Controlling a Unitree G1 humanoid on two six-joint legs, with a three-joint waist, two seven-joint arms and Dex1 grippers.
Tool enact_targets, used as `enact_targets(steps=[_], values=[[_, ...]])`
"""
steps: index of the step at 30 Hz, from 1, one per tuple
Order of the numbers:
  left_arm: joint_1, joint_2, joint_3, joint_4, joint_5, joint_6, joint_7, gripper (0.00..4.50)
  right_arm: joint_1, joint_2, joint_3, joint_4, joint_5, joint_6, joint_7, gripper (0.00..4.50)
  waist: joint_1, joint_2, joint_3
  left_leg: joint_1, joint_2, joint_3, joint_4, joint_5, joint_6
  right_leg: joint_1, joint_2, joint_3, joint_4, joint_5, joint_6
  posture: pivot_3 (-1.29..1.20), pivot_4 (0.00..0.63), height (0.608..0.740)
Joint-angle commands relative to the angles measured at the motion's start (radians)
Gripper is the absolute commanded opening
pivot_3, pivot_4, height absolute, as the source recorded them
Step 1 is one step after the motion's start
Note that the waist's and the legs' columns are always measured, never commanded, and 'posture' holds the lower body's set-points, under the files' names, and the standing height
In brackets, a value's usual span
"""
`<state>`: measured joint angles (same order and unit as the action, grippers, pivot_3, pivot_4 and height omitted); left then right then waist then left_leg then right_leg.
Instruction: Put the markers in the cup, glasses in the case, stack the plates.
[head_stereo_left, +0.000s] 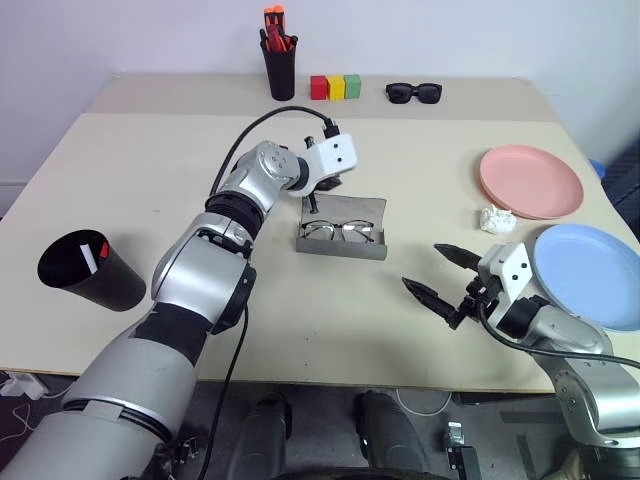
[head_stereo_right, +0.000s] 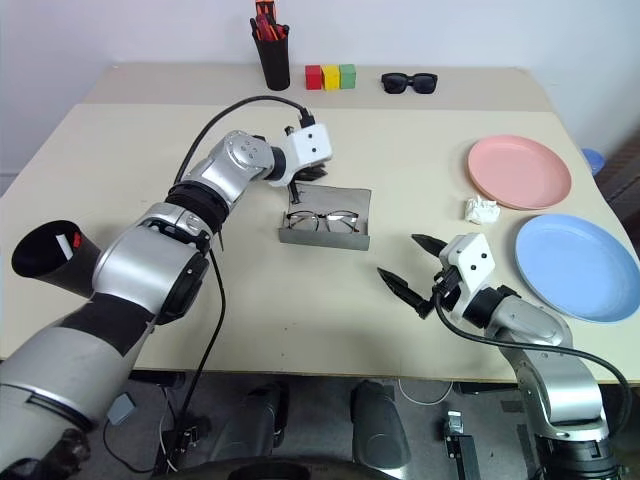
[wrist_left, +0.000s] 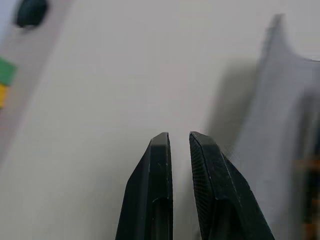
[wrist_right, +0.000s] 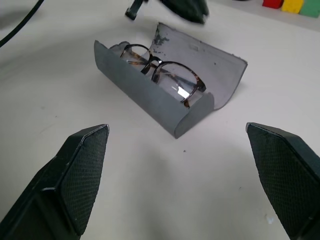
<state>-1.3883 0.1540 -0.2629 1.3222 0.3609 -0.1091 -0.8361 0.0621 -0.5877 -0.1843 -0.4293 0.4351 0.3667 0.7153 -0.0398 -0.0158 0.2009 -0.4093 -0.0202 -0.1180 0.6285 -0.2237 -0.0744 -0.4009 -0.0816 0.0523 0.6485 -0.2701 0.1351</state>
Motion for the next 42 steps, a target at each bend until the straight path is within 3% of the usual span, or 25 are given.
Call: enact_targets(steps=[1, 10, 16, 27, 32, 36, 42], values=[[-0.019, 0.007, 0.012, -0.024, -0.029, 0.021, -0.100, 0.60, -0.001, -0.012, -0.013, -0.012, 0.009, -0.006, 0.008, 4.50, 0.000, 0.000, 0.000, 0.000, 0.000, 0.000, 0.000, 0.000, 0.000, 0.000, 0.000, 0.000, 0.000, 0.000, 0.000, 0.00, 0.150, 0.740], [-0.023, 0.019, 0.022, -0.055, -0.056, 0.049, -0.199, 0.60, 0.001, -0.017, -0.019, -0.008, 0.009, -0.007, 0.013, 4.50, 0.002, 0.000, 0.000, 0.000, 0.000, 0.000, 0.001, 0.000, 0.000, 0.001, 0.000, 0.000, 0.000, 0.000, 0.000, 0.00, 0.150, 0.740], [-0.012, 0.050, 0.020, -0.127, -0.091, 0.086, -0.365, 0.60, -0.015, -0.031, -0.019, -0.009, 0.017, 0.007, 0.014, 4.50, 0.001, 0.000, 0.000, 0.000, 0.000, 0.000, 0.000, 0.000, 0.000, 0.001, 0.000, 0.000, 0.000, 0.000, 0.000, 0.00, 0.150, 0.740], [0.249, 0.119, -0.068, -0.561, -0.110, 0.306, -0.576, 0.60, -0.018, -0.030, -0.021, 0.007, 0.019, 0.041, 0.012, 4.50, -0.003, 0.001, -0.001, 0.001, 0.000, 0.000, 0.000, 0.000, 0.000, 0.001, 0.000, 0.000, 0.002, 0.000, 0.000, 0.00, 0.150, 0.740], [0.333, 0.135, -0.085, -0.699, -0.126, 0.399, -0.547, 0.60, -0.004, -0.029, -0.039, -0.002, 0.016, 0.056, -0.010, 4.50, 0.000, 0.002, -0.002, 0.003, 0.000, 0.000, 0.001, 0.000, 0.000, 0.004, 0.000, 0.000, 0.001, 0.000, 0.000, 0.00, 0.150, 0.740], [0.308, 0.083, 0.035, -0.727, -0.212, 0.378, -0.358, 0.60, 0.002, -0.018, -0.091, -0.010, -0.058, 0.023, -0.115, 4.50, 0.006, 0.002, -0.002, 0.004, 0.000, 0.000, 0.002, 0.000, 0.000, 0.005, 0.000, 0.000, 0.001, 0.000, 0.000, 0.00, 0.150, 0.740], [0.294, 0.019, 0.146, -0.860, -0.356, 0.412, -0.228, 0.60, 0.052, -0.027, -0.201, -0.063, -0.051, 0.068, -0.192, 4.50, 0.014, 0.002, -0.002, 0.002, 0.000, 0.000, 0.002, 0.000, 0.000, 0.002, 0.000, 0.000, 0.001, 0.000, 0.000, 0.00, 0.150, 0.740]])
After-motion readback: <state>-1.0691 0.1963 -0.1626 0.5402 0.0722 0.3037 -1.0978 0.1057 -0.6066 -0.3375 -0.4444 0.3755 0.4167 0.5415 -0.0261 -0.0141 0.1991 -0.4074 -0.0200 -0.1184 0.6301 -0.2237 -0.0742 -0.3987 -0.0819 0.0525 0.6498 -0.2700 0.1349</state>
